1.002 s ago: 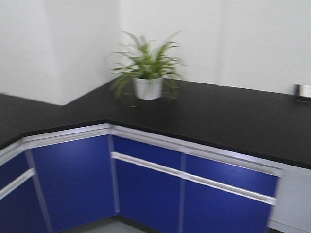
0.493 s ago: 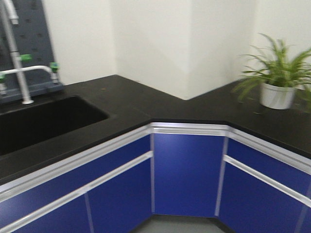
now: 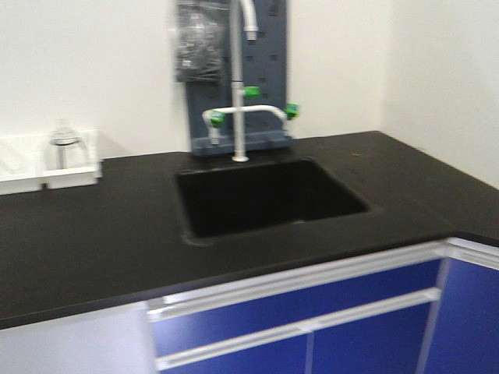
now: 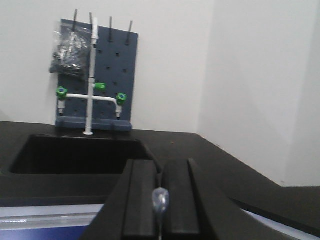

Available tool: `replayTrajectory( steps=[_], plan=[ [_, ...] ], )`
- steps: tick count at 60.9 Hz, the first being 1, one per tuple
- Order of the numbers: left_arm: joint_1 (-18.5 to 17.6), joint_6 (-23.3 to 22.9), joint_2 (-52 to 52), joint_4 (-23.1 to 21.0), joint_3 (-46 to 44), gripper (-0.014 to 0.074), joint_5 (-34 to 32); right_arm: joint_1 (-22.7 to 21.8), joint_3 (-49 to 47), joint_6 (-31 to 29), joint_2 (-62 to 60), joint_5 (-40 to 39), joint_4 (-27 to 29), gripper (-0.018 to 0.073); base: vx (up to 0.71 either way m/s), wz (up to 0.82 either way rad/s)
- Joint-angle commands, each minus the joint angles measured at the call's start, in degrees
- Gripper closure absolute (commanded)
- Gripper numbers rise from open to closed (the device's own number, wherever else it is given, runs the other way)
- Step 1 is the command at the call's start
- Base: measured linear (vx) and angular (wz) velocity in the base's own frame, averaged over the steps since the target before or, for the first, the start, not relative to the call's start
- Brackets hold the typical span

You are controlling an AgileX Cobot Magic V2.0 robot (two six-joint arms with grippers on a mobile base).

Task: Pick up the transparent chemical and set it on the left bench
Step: 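Drive the base to the bench with the white bins, holding the dropper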

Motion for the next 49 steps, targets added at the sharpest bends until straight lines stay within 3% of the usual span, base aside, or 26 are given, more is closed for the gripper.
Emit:
replayTrajectory(
  steps=[1, 29, 49],
  plan=[
    [-0.1, -0.4, -1.1, 0.0, 0.9, 0.06, -4.5, -0.2, -1.5, -0.1, 0.5, -3.6, 0.1, 0.0562, 0.23, 0.74],
    [-0.1, -0.4, -1.1, 0.0, 0.9, 0.06, -4.5, -0.2, -1.5, -0.1, 0.5, -3.3, 0.1, 0.0562, 0.25, 0.72],
    [-0.1, -0.4, -1.1, 0.0, 0.9, 0.06, -4.5, -0.2, -1.5, -0.1, 0.5, -3.2, 0.1, 0.0562, 0.28, 0.44]
  ],
)
